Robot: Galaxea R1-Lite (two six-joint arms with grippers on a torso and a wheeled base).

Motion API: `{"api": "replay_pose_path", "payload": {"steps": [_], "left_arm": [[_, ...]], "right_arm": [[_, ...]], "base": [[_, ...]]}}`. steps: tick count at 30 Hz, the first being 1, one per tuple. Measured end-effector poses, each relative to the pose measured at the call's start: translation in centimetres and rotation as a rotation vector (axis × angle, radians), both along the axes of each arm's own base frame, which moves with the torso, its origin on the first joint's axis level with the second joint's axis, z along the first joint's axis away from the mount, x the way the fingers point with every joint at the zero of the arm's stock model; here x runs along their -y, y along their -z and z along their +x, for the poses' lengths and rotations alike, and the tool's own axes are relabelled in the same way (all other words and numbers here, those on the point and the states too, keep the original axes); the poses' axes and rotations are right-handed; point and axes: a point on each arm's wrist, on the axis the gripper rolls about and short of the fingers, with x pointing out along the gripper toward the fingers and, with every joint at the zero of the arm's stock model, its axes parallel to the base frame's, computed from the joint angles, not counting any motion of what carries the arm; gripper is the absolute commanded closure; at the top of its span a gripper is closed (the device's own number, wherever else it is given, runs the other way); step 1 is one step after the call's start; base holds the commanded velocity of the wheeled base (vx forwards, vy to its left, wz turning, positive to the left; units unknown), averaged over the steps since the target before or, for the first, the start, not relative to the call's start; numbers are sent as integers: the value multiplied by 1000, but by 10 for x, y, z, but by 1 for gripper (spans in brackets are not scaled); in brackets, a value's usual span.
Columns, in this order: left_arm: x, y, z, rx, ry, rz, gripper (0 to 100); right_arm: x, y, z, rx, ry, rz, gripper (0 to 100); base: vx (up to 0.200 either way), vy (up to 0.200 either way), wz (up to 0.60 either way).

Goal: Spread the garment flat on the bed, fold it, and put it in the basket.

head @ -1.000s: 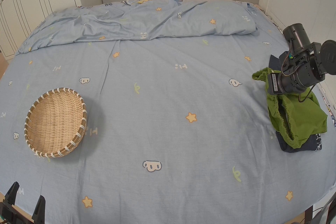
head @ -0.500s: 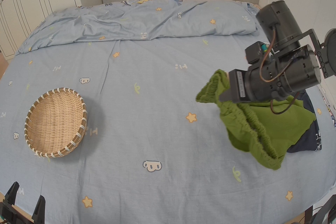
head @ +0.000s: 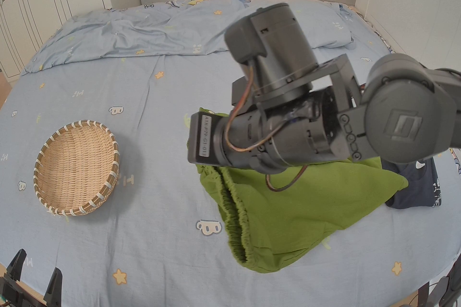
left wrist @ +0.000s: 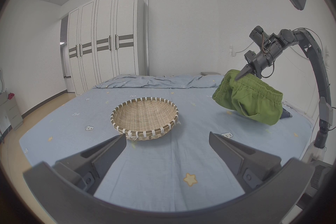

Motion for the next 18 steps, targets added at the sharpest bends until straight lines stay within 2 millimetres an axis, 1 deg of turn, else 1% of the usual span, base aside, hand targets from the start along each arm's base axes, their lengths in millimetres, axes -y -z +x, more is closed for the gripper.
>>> {"api": "replay_pose_path", "payload": {"steps": [5,7,8,9,18], "left_arm": [[0,0,0,0,0,1,0],[0,0,0,1,-1,1,0],[0,0,0,1,-1,1,0],[0,0,0,0,-1,0,0],[0,0,0,1,4,3,0]], "right_arm": [[-22,1,-1,-15,15,48,100],[-30,5,-2,-12,27,44,100],[-34,7,-3,-12,28,38,0],[-40,12,-4,-11,26,27,0],[-63,41,-9,-31,-13,-40,0]], "base": [[0,0,0],[0,0,0],[0,0,0],[0,0,0],[0,0,0]]}}
